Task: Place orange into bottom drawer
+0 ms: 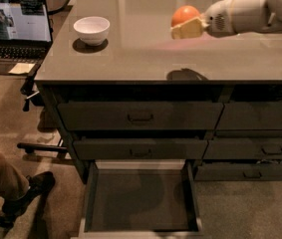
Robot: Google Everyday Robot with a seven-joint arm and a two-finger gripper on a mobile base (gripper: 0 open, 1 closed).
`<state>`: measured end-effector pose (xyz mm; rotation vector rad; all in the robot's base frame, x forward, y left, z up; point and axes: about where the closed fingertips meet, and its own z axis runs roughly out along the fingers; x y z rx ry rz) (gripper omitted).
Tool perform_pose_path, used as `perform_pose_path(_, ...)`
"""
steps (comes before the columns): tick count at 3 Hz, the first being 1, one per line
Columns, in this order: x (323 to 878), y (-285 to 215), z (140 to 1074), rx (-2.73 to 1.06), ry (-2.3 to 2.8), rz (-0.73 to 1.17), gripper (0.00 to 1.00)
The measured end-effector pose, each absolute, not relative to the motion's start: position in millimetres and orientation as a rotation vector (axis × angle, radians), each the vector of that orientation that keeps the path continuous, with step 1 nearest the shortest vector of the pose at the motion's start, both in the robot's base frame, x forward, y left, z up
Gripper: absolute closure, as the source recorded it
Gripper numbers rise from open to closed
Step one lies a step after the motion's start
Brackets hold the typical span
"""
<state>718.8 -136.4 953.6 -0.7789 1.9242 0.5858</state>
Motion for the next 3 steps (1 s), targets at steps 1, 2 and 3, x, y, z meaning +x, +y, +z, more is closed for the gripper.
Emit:
perform_pose_path(1,682.7,-162.9,959.5,-0.874,1.997,0.537,1.00)
perform_pose_path(2,674.3,-160.3,951.3,-0.907,2.025,0.558,1.00)
perform_pose_path(3,674.3,-160.2,951.1,-0.907,2.025,0.559,1.00)
